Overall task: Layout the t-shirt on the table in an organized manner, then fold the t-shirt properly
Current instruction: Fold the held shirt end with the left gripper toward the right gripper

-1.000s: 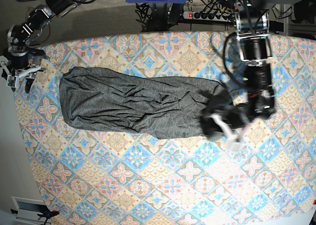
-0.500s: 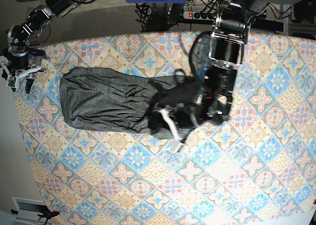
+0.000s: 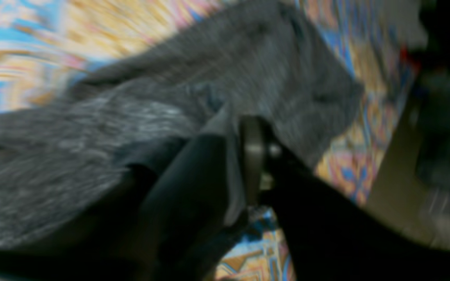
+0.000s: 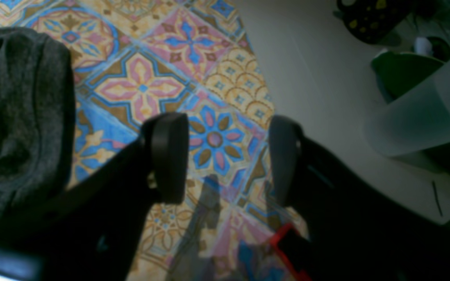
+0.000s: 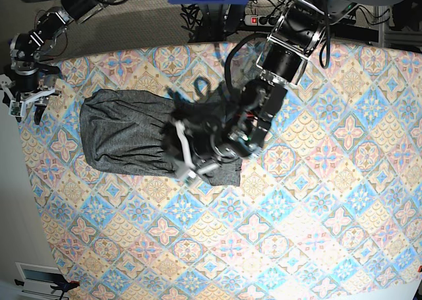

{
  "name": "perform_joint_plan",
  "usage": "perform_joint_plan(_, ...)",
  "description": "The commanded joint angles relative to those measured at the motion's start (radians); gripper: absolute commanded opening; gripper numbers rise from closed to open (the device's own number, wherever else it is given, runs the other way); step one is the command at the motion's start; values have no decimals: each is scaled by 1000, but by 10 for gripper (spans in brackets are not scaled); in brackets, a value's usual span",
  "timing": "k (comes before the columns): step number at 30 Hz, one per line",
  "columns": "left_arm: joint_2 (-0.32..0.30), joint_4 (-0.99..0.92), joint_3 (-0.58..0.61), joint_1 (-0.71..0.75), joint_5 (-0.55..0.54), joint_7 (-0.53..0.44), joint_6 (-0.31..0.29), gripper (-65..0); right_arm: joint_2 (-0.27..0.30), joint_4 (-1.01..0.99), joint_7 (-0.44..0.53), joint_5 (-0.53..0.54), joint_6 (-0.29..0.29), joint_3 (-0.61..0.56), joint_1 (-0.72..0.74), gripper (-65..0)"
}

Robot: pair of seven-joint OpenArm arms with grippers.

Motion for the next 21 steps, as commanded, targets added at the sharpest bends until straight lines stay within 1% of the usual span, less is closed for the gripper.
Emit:
perform_joint_plan(1, 12, 22, 7, -26, -4, -22, -3, -383, 17, 17, 25, 17, -5, 2, 8, -337)
perform_joint_plan(3, 12, 26, 8, -24, -10, -23, -6, -323, 17, 12, 25, 17, -5, 2, 9, -337)
perform_joint_plan(4, 12, 27, 8, -24, -10, -23, -6, -304, 17, 12, 26, 17, -5, 2, 9, -337)
perform_joint_plan(6, 12, 47, 7, -24, -2, -23, -6, -286, 17, 11, 26, 16, -5, 2, 9, -337)
perform_joint_plan(9, 12, 98, 3, -24, -9, -23, -6, -287, 17, 11, 26, 16, -5, 2, 9, -337)
perform_joint_plan(11, 12, 164, 3, -18, -9, -23, -6, -288, 17, 11, 26, 16, -5, 2, 9, -337)
perform_joint_plan(14, 0, 334, 0, 22, -1, -25, 0, -288, 17, 14, 26, 16, -5, 2, 9, -337)
perform_joint_plan(16, -21, 435, -33, 62, 1, -23, 1, -288, 17, 20, 26, 16, -5, 2, 9, -337)
perform_joint_plan(19, -55, 440, -104, 122, 1, -23, 1, -288, 17, 20, 25, 16, -5, 2, 9, -337)
perform_joint_plan(21, -72, 443, -171, 181, 1, -25, 1, -288, 17, 18, 26, 16, -5, 2, 8, -337)
